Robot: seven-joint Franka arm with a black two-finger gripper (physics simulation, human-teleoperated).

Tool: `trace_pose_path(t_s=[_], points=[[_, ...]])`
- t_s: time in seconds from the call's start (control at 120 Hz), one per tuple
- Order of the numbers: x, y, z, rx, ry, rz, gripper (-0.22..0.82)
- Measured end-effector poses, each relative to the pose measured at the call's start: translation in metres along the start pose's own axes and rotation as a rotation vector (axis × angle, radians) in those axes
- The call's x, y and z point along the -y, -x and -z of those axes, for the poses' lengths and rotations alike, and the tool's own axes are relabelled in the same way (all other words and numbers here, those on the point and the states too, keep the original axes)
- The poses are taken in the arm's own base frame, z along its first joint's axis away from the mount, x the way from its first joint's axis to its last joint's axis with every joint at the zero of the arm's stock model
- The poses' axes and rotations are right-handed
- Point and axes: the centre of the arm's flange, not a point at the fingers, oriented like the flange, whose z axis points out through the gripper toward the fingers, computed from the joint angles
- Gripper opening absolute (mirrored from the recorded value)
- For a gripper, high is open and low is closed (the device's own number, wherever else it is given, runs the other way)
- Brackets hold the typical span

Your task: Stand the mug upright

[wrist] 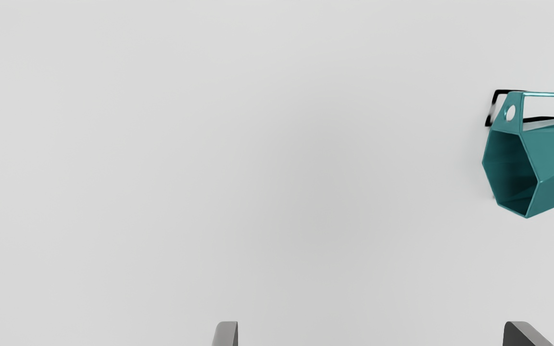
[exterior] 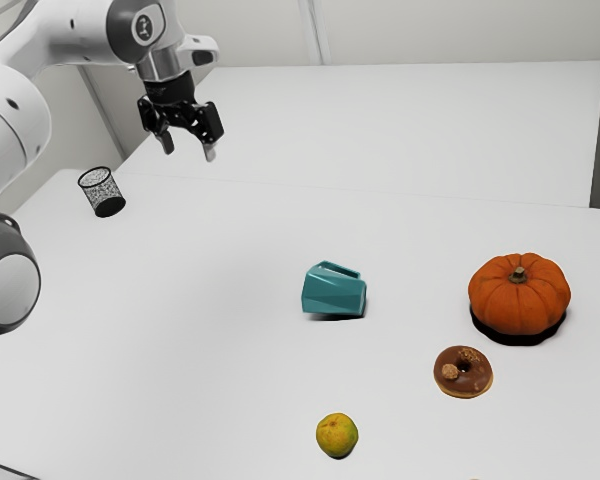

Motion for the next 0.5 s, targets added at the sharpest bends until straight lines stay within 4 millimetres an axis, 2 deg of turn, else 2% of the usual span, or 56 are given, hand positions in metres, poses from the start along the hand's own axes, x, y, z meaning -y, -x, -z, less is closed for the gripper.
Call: trace_pose_path(t_s=[0.217, 0.342, 0.4, 0.5], points=[[0.008, 0.002, 0.001, 0.001, -0.003, 0.002, 0.6], [0.012, -0.001, -0.013, 0.019, 0.036, 0.007, 0.6], [0.013, 0.002, -0.029, 0.043, 0.079, 0.013, 0.6], [0.011, 0.017, -0.071, 0.084, 0.154, 0.024, 0.6]])
